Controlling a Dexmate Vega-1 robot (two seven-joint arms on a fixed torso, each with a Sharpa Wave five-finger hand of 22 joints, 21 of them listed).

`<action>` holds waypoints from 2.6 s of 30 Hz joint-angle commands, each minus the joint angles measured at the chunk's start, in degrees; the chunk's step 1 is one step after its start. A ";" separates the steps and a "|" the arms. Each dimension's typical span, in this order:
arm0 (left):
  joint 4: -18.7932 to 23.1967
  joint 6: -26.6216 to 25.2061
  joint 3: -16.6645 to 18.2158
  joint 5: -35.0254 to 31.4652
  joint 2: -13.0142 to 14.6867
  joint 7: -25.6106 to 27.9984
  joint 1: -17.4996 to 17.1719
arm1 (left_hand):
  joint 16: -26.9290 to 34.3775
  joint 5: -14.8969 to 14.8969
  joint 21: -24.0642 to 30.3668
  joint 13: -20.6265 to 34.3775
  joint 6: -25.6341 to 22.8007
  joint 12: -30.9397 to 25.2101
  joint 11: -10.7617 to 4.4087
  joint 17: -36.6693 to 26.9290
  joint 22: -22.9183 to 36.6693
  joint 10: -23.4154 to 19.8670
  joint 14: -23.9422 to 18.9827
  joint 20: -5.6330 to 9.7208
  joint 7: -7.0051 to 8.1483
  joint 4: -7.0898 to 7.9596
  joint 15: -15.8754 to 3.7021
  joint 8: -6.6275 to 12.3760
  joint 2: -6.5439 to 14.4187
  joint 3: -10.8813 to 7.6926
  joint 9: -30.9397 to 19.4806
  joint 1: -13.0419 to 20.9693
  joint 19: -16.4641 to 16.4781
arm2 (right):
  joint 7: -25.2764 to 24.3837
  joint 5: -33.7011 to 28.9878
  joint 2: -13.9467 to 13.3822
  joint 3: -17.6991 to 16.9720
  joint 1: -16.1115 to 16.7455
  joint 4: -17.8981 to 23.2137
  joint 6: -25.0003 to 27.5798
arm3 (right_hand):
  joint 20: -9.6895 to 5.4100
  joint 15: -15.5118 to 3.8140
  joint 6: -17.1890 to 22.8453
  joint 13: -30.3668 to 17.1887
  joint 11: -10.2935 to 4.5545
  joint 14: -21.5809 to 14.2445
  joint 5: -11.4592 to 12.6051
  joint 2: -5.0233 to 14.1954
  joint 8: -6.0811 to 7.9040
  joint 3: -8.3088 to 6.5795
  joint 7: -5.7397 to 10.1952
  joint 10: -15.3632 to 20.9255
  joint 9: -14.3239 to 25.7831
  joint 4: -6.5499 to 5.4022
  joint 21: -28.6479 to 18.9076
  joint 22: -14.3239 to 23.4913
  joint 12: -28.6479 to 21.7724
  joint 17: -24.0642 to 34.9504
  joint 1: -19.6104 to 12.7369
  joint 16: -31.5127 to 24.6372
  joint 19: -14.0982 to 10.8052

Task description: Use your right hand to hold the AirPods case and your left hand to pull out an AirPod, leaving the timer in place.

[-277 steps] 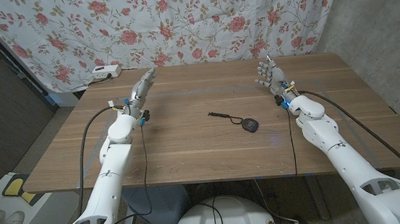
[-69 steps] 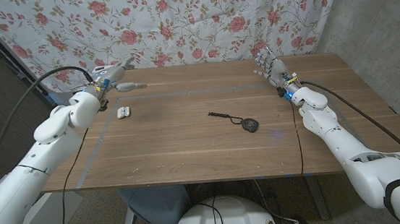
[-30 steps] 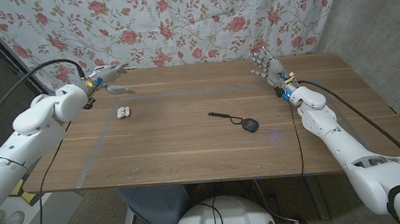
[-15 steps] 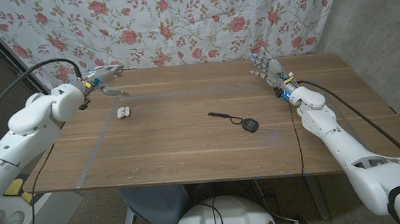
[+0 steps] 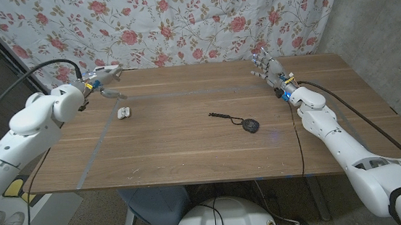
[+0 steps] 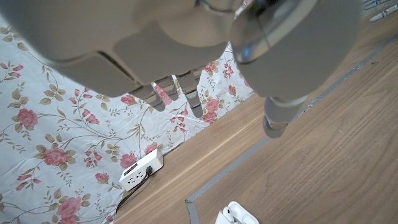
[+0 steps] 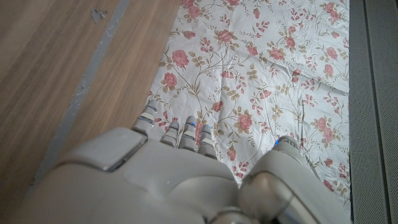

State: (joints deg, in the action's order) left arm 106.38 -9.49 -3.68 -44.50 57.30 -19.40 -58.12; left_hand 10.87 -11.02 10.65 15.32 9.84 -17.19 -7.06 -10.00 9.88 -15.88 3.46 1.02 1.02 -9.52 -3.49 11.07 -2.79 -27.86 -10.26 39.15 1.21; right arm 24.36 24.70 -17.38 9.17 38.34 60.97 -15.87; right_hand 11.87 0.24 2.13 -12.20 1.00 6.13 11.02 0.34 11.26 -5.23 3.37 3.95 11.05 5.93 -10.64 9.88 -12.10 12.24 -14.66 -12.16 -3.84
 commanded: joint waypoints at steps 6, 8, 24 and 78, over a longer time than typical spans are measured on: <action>-0.72 0.18 -0.05 -0.44 0.68 0.64 -1.09 | 0.30 0.14 0.23 0.23 5.71 0.04 -0.39 -0.12 -0.04 -0.24 -0.21 0.22 -0.15 0.35 -0.19 0.50 -0.40 0.10 -0.16 0.29 0.45 | 0.13 0.39 -0.13 -0.17 0.39 0.67 0.31 | -0.37 -1.73 -0.14 -0.09 -0.28 -0.06 0.00 0.46 0.35 -0.17 0.00 0.61 0.09 0.45 -0.46 0.09 -0.09 0.00 -0.39 -0.23 -0.12; -0.56 -0.21 -0.38 -1.63 1.05 1.09 -1.37 | 0.32 0.13 0.27 0.25 5.61 -0.01 -0.31 -0.12 -0.04 -0.45 -0.30 0.33 -0.10 0.34 -0.23 0.52 -0.39 0.10 -0.16 0.36 0.56 | 0.62 0.21 -0.21 -0.06 0.21 0.20 -0.38 | -0.48 -1.60 -0.09 -0.08 -0.32 -0.12 -0.01 0.48 0.37 -0.19 0.08 0.63 0.09 0.49 -0.52 0.09 -0.09 -0.03 -0.45 -0.24 -0.27; -1.42 -1.07 -1.04 -2.55 1.24 1.12 -1.53 | 0.49 -0.03 0.47 0.36 4.06 -0.34 -0.90 -0.09 -0.05 -1.73 -1.29 0.57 0.24 0.23 -0.96 0.85 -0.56 0.22 -0.15 0.96 1.42 | 0.71 0.58 -0.36 -0.51 0.70 0.55 -0.72 | -0.70 -1.31 -0.03 -0.06 -0.32 -0.13 -0.05 0.55 0.36 -0.28 0.09 0.72 0.08 0.66 -0.51 0.08 -0.11 -0.14 -0.71 -0.19 -0.40; -11.50 0.18 -6.86 -3.21 -2.10 2.69 4.42 | 0.32 -0.09 0.47 0.64 3.12 -1.14 -0.83 -0.08 -0.05 -4.18 -2.85 0.86 0.37 0.34 -1.01 0.61 -0.05 0.35 -0.15 2.27 2.53 | -3.06 -3.41 0.01 1.26 -0.47 -0.61 -2.59 | -1.22 -1.43 0.42 0.00 -0.48 1.32 -0.25 0.80 0.46 -1.06 0.01 0.83 0.08 1.82 -0.04 0.04 -0.03 -0.47 -3.04 0.30 1.42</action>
State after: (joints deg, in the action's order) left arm 96.65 -10.11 -8.70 -47.47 55.45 -15.59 -55.95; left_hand 10.87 -11.02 10.65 15.85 9.84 -17.85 -8.00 -10.00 9.88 -19.67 1.11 1.94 1.02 -9.15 -4.40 11.53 -2.78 -27.49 -10.26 40.65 3.18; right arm 21.72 21.43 -17.34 10.30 37.36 59.69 -18.89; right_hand 10.54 -1.41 2.35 -12.20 0.69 7.04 10.80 1.25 11.26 -6.09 3.16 4.26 10.93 7.27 -10.64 9.88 -12.10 11.72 -17.09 -11.87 -2.91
